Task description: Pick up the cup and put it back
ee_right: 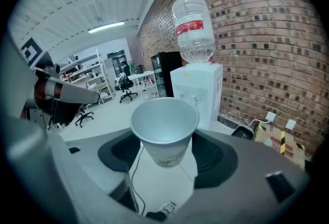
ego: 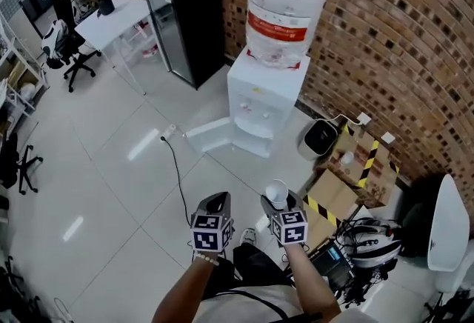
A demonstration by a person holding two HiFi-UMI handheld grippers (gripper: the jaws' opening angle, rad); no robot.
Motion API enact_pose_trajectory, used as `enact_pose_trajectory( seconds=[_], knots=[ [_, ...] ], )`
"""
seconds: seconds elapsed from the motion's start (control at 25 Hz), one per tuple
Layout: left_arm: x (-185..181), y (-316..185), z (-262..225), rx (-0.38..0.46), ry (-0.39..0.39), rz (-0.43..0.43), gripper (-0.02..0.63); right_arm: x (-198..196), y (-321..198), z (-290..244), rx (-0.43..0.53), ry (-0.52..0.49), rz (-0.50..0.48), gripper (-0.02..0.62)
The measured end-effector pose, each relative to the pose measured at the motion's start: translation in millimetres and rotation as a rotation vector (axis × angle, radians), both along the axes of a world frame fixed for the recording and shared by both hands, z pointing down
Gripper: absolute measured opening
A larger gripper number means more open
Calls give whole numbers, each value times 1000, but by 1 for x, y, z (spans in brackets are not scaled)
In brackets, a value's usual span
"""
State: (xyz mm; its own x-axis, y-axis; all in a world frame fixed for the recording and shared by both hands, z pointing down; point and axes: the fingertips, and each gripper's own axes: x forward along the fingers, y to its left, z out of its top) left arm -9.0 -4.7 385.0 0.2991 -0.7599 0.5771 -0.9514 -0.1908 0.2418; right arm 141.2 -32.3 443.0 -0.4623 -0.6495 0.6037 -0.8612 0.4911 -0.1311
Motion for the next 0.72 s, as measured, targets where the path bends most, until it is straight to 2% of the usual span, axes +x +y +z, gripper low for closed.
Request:
enact_pose_trajectory(
  seconds=[0.28,0.44,0.72],
  knots=[
    [-10,-38,50,-70,19,-45,0,-18,-57,58,-18,58,-58,319],
    [-14,-62,92,-114,38,-52,0,-29,-91,105,-36,98,-56,319],
    [-22,-123,186,-120,40,10,0,-54,-162,214,-55,147,-54,319]
  ],
)
